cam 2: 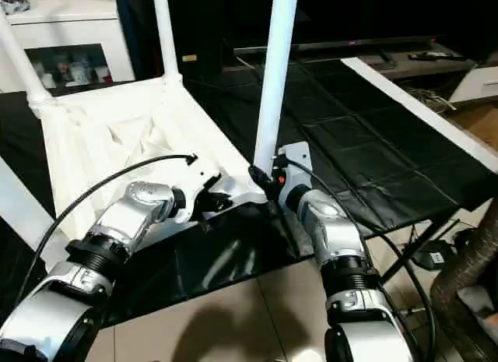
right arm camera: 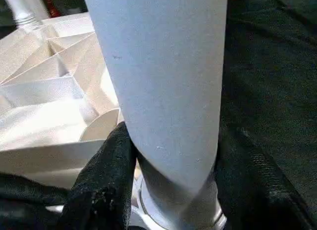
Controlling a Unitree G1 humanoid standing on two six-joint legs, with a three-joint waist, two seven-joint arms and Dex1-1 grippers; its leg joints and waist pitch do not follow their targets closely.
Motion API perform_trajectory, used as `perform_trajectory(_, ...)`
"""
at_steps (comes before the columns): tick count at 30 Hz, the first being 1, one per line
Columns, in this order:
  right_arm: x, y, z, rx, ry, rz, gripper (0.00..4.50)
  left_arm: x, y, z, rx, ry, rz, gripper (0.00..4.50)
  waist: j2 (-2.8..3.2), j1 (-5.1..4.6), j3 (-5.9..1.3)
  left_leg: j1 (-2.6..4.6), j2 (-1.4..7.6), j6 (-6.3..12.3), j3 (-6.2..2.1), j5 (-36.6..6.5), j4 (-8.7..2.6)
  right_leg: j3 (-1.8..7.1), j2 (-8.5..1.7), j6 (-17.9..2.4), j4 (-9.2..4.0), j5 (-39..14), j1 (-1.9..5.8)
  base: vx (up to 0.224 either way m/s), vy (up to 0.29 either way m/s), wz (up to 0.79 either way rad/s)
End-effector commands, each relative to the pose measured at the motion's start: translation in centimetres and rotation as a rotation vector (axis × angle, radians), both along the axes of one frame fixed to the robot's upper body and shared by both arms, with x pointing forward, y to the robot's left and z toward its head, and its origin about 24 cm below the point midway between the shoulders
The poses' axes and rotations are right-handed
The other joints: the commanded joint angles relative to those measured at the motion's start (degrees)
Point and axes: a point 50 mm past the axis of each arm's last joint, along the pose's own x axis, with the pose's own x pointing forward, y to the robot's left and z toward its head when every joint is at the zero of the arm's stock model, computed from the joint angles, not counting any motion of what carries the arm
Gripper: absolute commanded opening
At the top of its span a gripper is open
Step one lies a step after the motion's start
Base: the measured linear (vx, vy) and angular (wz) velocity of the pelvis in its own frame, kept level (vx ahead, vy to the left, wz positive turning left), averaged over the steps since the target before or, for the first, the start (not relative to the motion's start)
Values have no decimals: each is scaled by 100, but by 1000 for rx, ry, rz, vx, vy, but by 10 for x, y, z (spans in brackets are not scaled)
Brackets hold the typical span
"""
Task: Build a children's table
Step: Rotate leg to tighten
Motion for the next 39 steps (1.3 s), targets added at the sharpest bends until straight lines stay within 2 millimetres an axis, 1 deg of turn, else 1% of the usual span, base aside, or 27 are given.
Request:
perform_trajectory(1, -15, 32, -21, 23, 100, 150, 274, 7, -21, 29, -55, -121, -76, 0, -4, 51, -351, 4, 54, 185, 12, -1768, -380, 207, -284, -848, -490, -2447, 255, 0, 0, 0)
perform_trajectory(2, -17, 23, -20, 5, 63, 177, 287, 6, -11, 27, -21, -122, -116, 0, -23, 57, -354, -6, 58, 197, 11, -1729, -385, 205, -284, -833, -483, -2407, 262, 0, 0, 0)
perform_trajectory(3, -20, 15, -19, -8, 31, 218, 287, 4, -4, 25, 1, -119, -151, 0, -16, 78, -362, -13, 60, 218, 0, -1710, -391, 201, -291, -807, -484, -2386, 276, 0, 0, 0)
perform_trajectory(4, -24, 3, -17, -23, -4, 273, 301, 1, 5, 23, 20, -103, -192, 0, -13, 82, -374, -21, 75, 245, 16, -1609, -381, 222, -282, -850, -449, -2088, 281, 0, 0, 0)
perform_trajectory(5, -25, -2, -15, -16, -11, 293, 309, -1, 8, 22, 26, -101, -213, 0, -13, 99, -403, -16, 94, 282, 21, -1406, -364, 234, -278, -1005, -383, -1567, 302, 0, 0, 0)
perform_trajectory(6, -25, -2, -15, -16, -11, 293, 316, -1, 8, 22, 26, -101, -213, 0, -15, 104, -408, -24, 94, 319, 22, -1305, -353, 233, -268, -1104, -344, -1307, 309, 0, 0, 0)
perform_trajectory(7, -28, -13, -11, -12, -31, 343, 323, -2, 14, 21, 38, -84, -234, 0, -16, 111, -426, -53, 80, 413, 31, -1058, -329, 224, -269, -1288, -288, -881, 346, 0, 0, 0)
perform_trajectory(9, -28, -20, -9, -16, -41, 368, 344, -3, 17, 21, 49, -85, -263, 0, -13, 108, -430, -62, 81, 482, 34, -957, -316, 221, -263, -1372, -261, -716, 343, 0, 0, 0)
perform_trajectory(10, -29, -27, -5, -21, -51, 401, 353, -3, 21, 20, 61, -77, -279, 0, 23, 127, -435, -54, 84, 537, 32, -906, -306, 217, -265, -1418, -257, -650, 345, 0, 0, 0)
perform_trajectory(11, -31, -38, 0, -32, -65, 445, 353, -4, 26, 20, 76, -89, -333, 0, 15, 148, -429, -50, 92, 574, 43, -894, -297, 217, -258, -1466, -256, -587, 332, 0, 0, 0)
perform_trajectory(12, -32, -44, 3, -40, -71, 473, 368, -5, 29, 21, 79, -93, -369, 0, 19, 166, -440, -51, 93, 597, 40, -895, -289, 214, -253, -1474, -248, -558, 341, 0, 0, 0)
perform_trajectory(13, -33, -49, 6, -52, -78, 504, 377, -6, 31, 20, 85, -87, -392, 0, 12, 217, -441, -58, 110, 614, 58, -781, -273, 220, -243, -1537, -206, -333, 329, 0, 0, 0)
perform_trajectory(15, -34, -51, 7, -60, -82, 525, 386, -7, 33, 20, 89, -80, -404, 0, 16, 246, -434, -48, 115, 620, 65, -845, -270, 214, -249, -1559, -209, -367, 322, 0, 0, 0)
perform_trajectory(16, -37, -61, 12, -91, -77, 602, 399, -11, 38, 20, 103, -66, -494, 0, 21, 276, -431, -45, 119, 600, 62, -903, -272, 209, -257, -1555, -216, -478, 324, 0, 0, 0)
perform_trajectory(18, -38, -66, 15, -117, -73, 654, 411, -15, 41, 20, 135, -67, -592, 0, 18, 323, -428, -35, 127, 559, 65, -1010, -277, 213, -263, -1508, -233, -670, 322, 0, 0, 0)
perform_trajectory(19, -39, -67, 17, -120, -76, 673, 430, -17, 43, 20, 146, -60, -615, 0, 22, 347, -421, -8, 136, 511, 75, -1095, -281, 220, -260, -1493, -245, -754, 295, 0, 0, 0)
perform_trajectory(21, -40, -67, 21, -111, -87, 722, 430, -18, 44, 20, 155, -50, -656, 0, 4, 371, -414, -10, 142, 451, 81, -1194, -287, 221, -268, -1486, -246, -881, 298, 0, 0, 0)
perform_trajectory(23, -41, -64, 26, -99, -99, 783, 430, -21, 44, 20, 161, -39, -708, 0, 13, 404, -413, -15, 148, 405, 73, -1242, -287, 218, -282, -1428, -257, -1070, 291, 0, 0, 0)
perform_trajectory(25, -42, -60, 27, -94, -101, 826, 430, -22, 43, 20, 167, -29, -743, 0, 10, 436, -419, -9, 152, 376, 72, -1229, -286, 221, -281, -1427, -246, -1065, 286, 0, 0, 0)
perform_trajectory(26, -42, -59, 27, -91, -97, 842, 405, -23, 43, 19, 171, -26, -756, 0, -2, 444, -416, -8, 154, 366, 75, -1225, -286, 224, -281, -1427, -245, -1066, 280, 0, 0, 0)
perform_trajectory(29, -42, -53, 24, -105, -90, 899, 392, -23, 43, 19, 187, -26, -794, 0, 12, 482, -408, 0, 152, 296, 76, -1337, -287, 226, -287, -1374, -259, -1272, 258, 0, 0, 0)
perform_trajectory(30, -42, -51, 23, -103, -81, 913, 378, -22, 42, 19, 196, -30, -795, 0, 13, 486, -408, 2, 158, 271, 71, -1361, -292, 225, -289, -1363, -255, -1297, 259, 0, 0, 0)
perform_trajectory(31, -41, -49, 22, -102, -77, 921, 378, -21, 42, 19, 204, -36, -790, 0, 7, 491, -405, -6, 157, 240, 66, -1391, -295, 224, -291, -1338, -257, -1353, 266, 0, 0, 0)
perform_trajectory(32, -41, -47, 22, -99, -74, 927, 354, -20, 42, 19, 209, -40, -784, 0, 5, 492, -403, -8, 153, 229, 67, -1414, -293, 224, -289, -1321, -261, -1398, 260, 0, 0, 0)
perform_trajectory(35, -39, -41, 20, -84, -60, 951, 348, -15, 42, 20, 229, -61, -753, 0, 4, 489, -388, -13, 151, 153, 53, -1599, -299, 220, -307, -1185, -297, -1813, 253, 0, 0, 0)
perform_trajectory(37, -39, -38, 19, -76, -53, 967, 315, -14, 42, 21, 230, -65, -747, 0, 11, 496, -382, 9, 152, 129, 59, -1683, -297, 221, -305, -1146, -325, -1969, 225, 0, 0, 0)
perform_trajectory(39, -38, -37, 18, -73, -47, 973, 306, -14, 43, 21, 231, -64, -745, 0, 13, 490, -382, -3, 163, 95, 45, -1726, -308, 218, -311, -1127, -316, -2015, 242, 0, 0, 0)
